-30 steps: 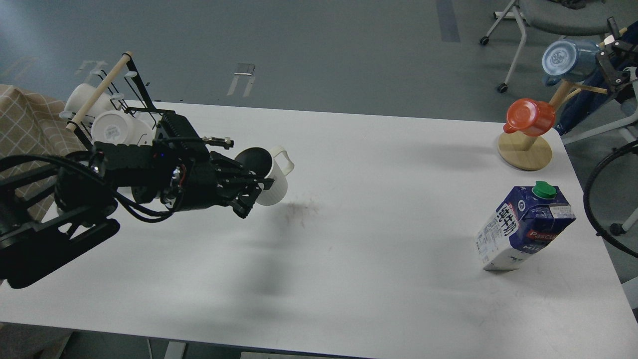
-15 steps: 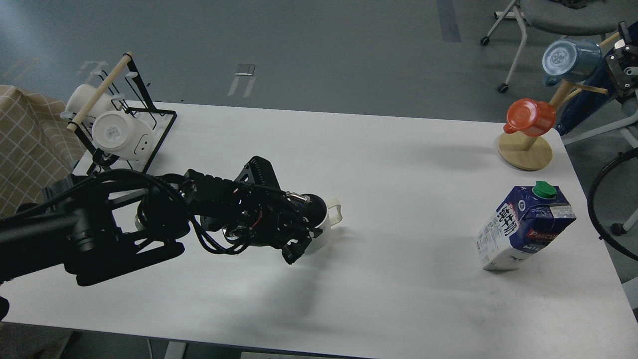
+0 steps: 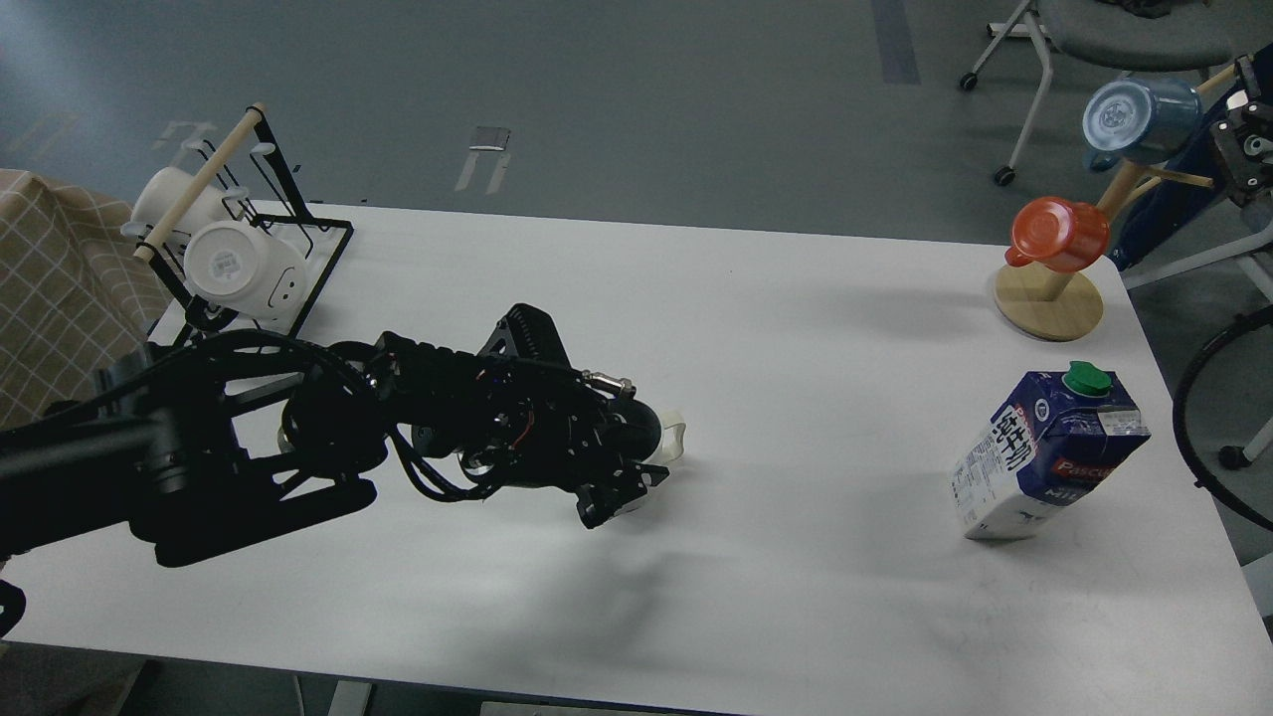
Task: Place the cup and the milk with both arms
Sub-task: 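Release the mug and raise the left gripper back to rest, then move the right gripper toward the base of the milk carton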
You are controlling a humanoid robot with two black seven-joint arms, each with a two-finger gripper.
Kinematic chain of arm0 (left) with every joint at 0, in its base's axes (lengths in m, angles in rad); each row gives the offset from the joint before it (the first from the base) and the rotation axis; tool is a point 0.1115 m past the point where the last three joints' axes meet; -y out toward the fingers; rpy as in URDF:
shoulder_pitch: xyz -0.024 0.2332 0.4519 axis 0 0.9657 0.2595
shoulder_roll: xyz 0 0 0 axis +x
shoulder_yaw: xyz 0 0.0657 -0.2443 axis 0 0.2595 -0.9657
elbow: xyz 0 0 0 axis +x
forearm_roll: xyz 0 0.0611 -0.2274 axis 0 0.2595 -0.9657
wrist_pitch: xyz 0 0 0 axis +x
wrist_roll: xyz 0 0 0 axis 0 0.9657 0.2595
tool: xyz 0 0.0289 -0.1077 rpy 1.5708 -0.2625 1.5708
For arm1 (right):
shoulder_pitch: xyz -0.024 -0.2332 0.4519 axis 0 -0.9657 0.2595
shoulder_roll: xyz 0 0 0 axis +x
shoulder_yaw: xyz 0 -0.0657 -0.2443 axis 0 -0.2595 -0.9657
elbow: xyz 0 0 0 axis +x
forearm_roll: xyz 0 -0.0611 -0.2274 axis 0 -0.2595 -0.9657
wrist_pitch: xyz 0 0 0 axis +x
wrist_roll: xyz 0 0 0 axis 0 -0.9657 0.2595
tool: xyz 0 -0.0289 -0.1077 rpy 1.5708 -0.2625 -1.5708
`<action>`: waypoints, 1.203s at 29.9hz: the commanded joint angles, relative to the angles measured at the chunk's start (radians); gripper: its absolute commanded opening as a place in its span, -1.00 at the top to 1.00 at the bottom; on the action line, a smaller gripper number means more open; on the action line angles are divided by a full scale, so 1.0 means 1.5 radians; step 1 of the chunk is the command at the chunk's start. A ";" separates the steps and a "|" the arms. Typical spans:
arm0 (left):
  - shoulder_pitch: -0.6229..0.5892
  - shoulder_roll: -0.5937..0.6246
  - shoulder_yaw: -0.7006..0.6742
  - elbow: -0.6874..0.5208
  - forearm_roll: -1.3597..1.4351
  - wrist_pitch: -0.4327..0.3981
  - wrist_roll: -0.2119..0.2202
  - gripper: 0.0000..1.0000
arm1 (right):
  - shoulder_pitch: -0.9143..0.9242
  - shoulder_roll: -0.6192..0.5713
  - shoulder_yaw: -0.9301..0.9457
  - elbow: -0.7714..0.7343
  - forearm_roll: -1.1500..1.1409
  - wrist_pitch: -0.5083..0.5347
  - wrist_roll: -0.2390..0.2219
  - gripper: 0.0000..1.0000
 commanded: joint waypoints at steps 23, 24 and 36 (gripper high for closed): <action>-0.003 0.090 -0.332 0.409 -1.181 0.000 0.001 -0.98 | -0.595 0.017 0.163 0.271 0.237 0.000 -0.016 -1.00; 0.000 0.086 -0.334 0.422 -1.191 0.000 0.001 -0.98 | -0.606 0.018 0.160 0.271 0.237 0.000 -0.017 -1.00; 0.105 0.007 -0.440 0.514 -1.373 0.000 0.006 -0.98 | -0.712 0.071 0.056 0.284 0.173 0.000 -0.078 -0.94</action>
